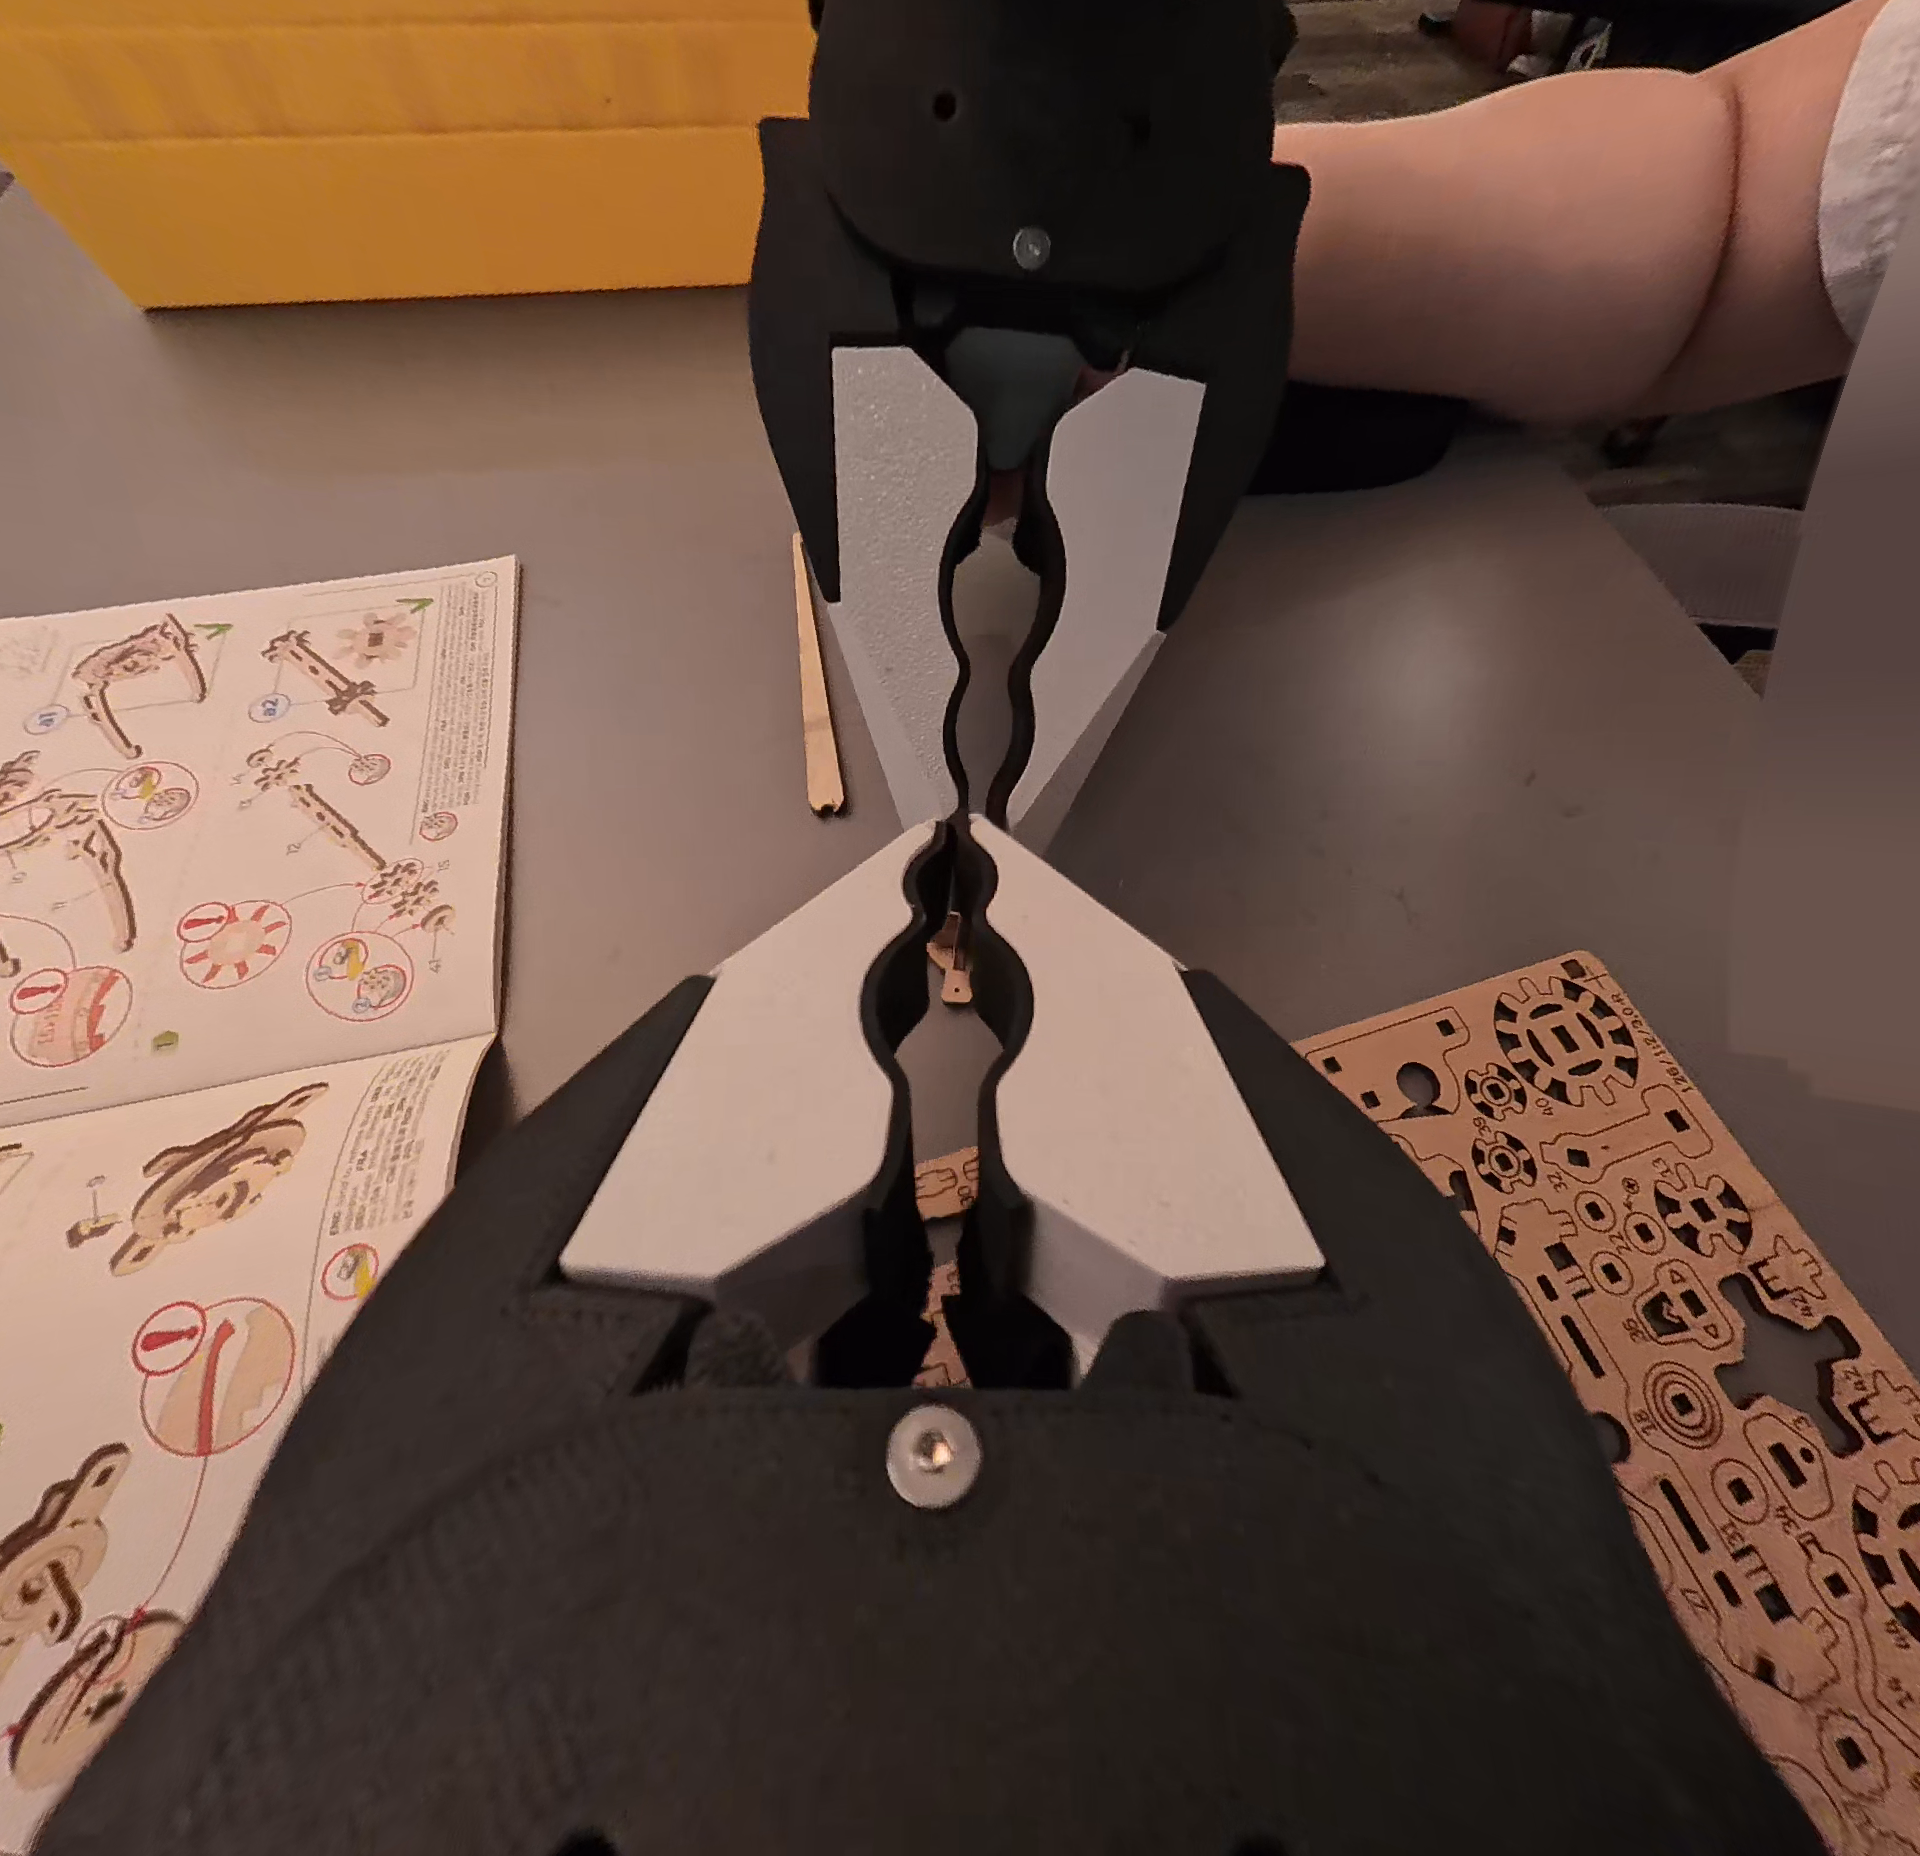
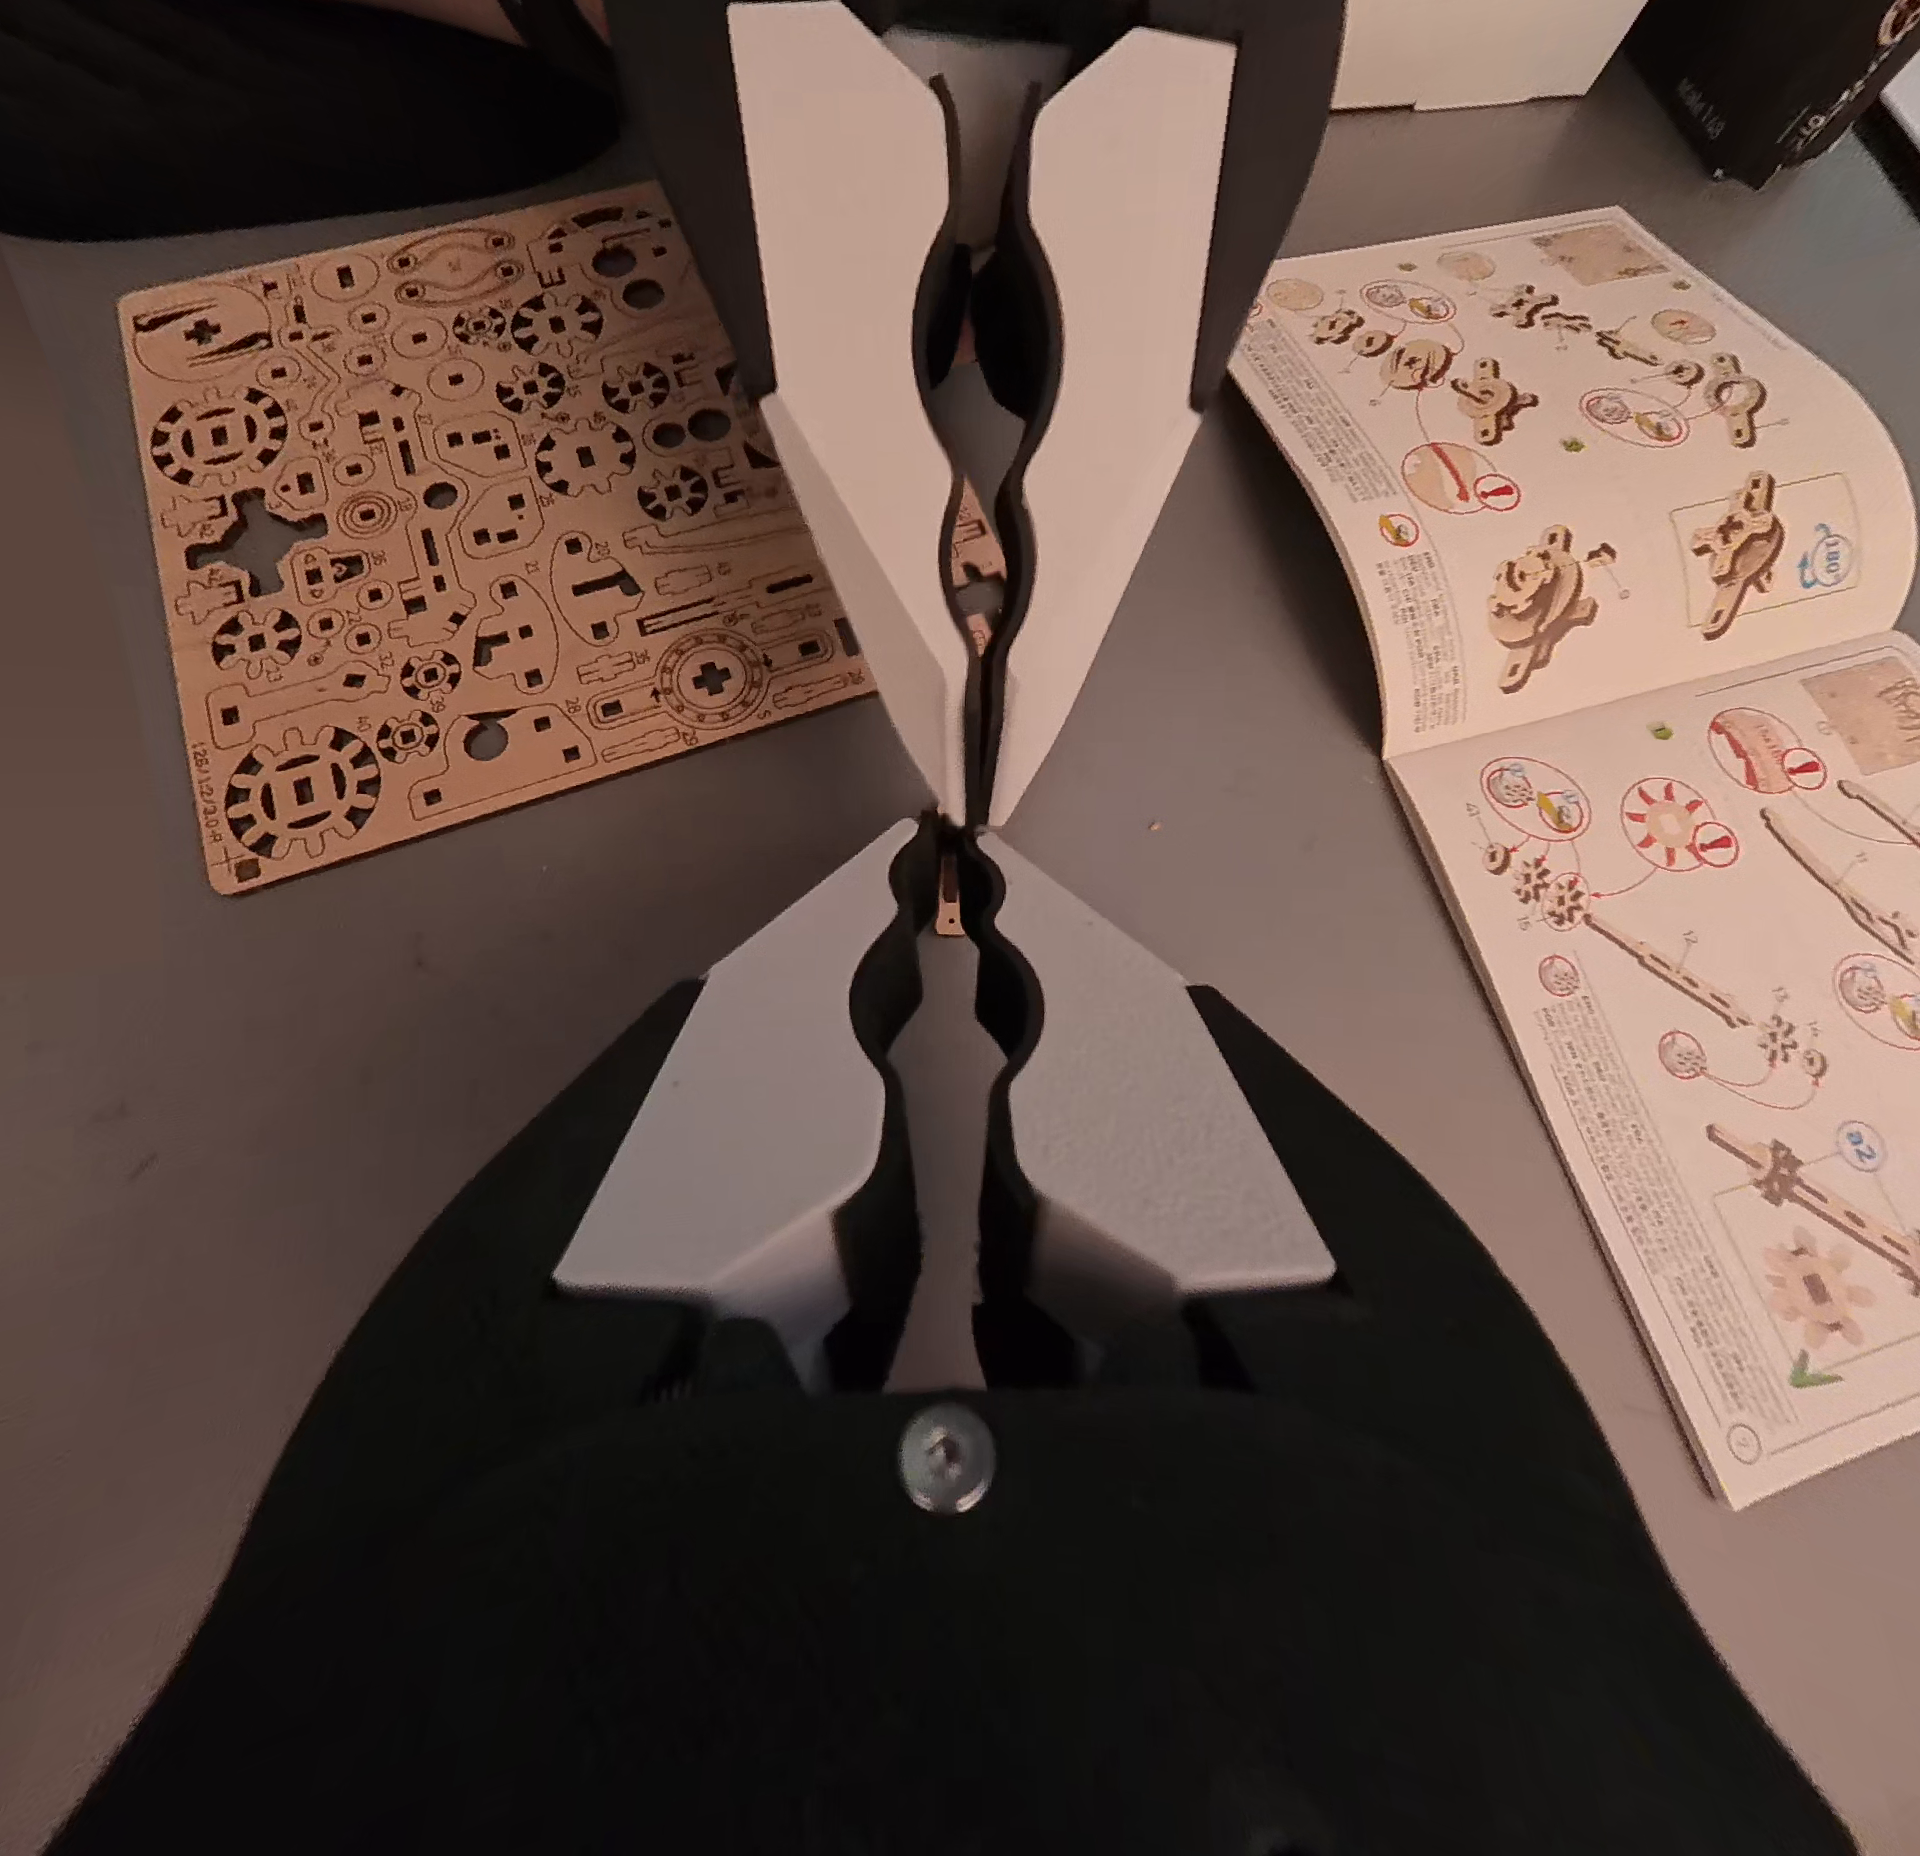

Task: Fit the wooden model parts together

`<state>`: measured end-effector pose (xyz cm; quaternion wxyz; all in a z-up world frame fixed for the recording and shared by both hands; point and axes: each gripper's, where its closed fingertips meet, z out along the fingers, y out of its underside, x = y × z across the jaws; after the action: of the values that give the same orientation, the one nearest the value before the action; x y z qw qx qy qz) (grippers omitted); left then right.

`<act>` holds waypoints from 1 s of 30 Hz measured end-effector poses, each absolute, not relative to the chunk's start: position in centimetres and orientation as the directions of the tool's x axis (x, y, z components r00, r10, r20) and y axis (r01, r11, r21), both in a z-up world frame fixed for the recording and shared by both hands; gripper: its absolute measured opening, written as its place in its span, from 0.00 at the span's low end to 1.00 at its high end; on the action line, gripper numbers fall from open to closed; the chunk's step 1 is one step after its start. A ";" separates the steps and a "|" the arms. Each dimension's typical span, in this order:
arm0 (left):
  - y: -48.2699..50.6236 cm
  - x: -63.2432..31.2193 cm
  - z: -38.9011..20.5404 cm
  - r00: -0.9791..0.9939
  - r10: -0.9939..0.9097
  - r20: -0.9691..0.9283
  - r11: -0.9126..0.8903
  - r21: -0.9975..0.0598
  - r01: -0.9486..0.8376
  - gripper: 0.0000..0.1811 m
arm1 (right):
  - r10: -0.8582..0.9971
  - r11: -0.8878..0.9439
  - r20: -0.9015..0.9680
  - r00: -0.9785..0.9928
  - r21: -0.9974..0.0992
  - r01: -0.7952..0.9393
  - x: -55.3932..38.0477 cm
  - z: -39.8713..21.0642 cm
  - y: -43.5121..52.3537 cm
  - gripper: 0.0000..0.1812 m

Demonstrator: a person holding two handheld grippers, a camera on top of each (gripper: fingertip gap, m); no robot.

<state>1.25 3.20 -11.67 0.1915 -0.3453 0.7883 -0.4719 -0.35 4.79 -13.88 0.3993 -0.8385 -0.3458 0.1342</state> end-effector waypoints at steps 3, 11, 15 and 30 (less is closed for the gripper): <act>3.6 1.0 -11.5 -0.681 -0.730 0.056 0.288 -0.879 -0.381 0.00 | 0.683 -0.455 0.019 0.730 -0.771 0.445 -0.5 -13.8 4.7 0.00; 4.9 0.8 -10.8 -0.663 -0.741 0.104 0.231 -0.888 -0.398 0.00 | 0.669 -0.461 -0.012 0.743 -0.791 0.403 -0.3 -13.2 4.8 0.02; 4.8 0.7 -10.9 -0.667 -0.739 0.091 0.245 -0.886 -0.393 0.00 | 0.670 -0.471 -0.028 0.742 -0.789 0.395 -0.3 -13.5 4.9 0.03; 3.7 1.2 -10.4 -0.661 -0.740 0.121 0.195 -0.902 -0.384 0.00 | 0.679 -0.442 -0.005 0.734 -0.801 0.404 -0.3 -13.7 4.9 0.01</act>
<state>1.19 3.74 -10.45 0.1736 -0.3733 0.7533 -0.5129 -0.31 4.93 -13.72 0.4163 -0.8328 -0.3251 0.1654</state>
